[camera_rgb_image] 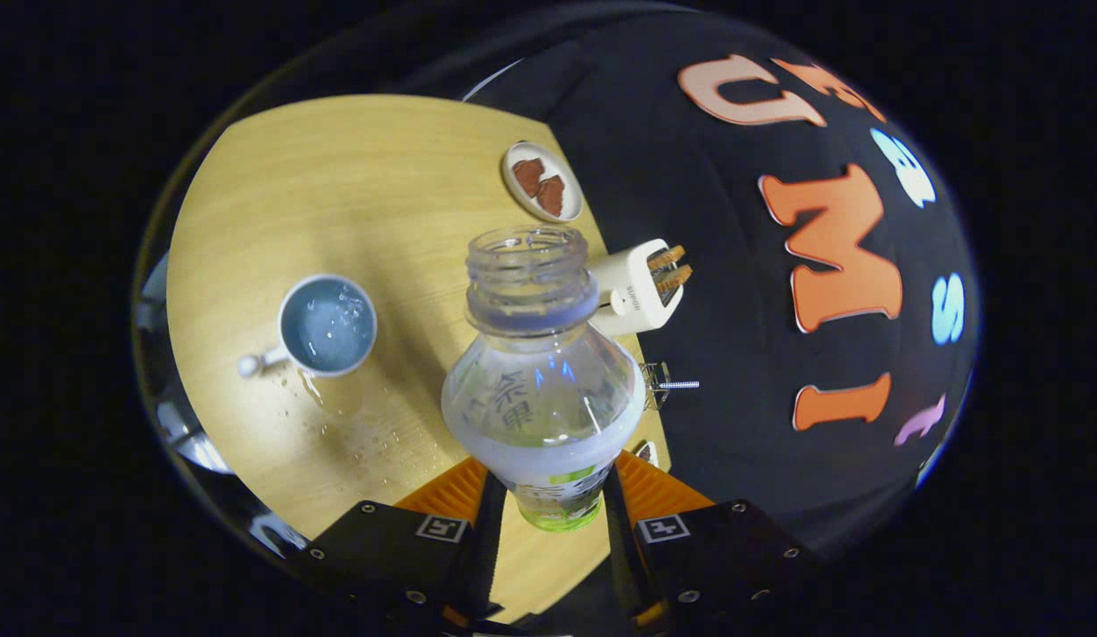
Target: Take the bottle from table, then pour the juice into the cup, finally place the bottle on the coaster
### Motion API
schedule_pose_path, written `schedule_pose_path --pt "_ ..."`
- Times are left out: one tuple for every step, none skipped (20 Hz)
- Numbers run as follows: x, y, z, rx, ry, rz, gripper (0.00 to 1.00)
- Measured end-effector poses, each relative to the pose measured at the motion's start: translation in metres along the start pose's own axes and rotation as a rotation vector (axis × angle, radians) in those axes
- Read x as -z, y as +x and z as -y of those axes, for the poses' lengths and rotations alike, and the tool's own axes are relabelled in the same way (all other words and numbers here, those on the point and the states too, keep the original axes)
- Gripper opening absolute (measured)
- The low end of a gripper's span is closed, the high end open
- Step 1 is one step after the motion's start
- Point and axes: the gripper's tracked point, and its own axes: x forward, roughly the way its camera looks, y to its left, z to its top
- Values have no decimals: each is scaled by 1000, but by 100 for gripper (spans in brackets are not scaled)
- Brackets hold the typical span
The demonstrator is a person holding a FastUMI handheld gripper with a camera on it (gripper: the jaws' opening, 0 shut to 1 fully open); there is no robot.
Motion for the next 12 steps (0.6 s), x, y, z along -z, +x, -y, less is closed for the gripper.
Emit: schedule_pose_path --pt "-3 -5 4 -7 70 19 56" --pt "-2 -8 8 -16 136 34 56" --pt "0 -8 13 -25 200 43 56" --pt "3 -8 18 -32 263 48 56" --pt "6 -8 22 -35 325 58 56" --pt "9 -6 25 -45 381 70 56" --pt "14 3 28 -54 433 76 56" --pt "19 11 31 -58 479 81 56" --pt "24 18 34 -56 520 83 56" --pt "28 26 38 -53 557 89 56" --pt "31 37 41 -54 598 93 56" --pt "32 47 42 -59 641 98 56"
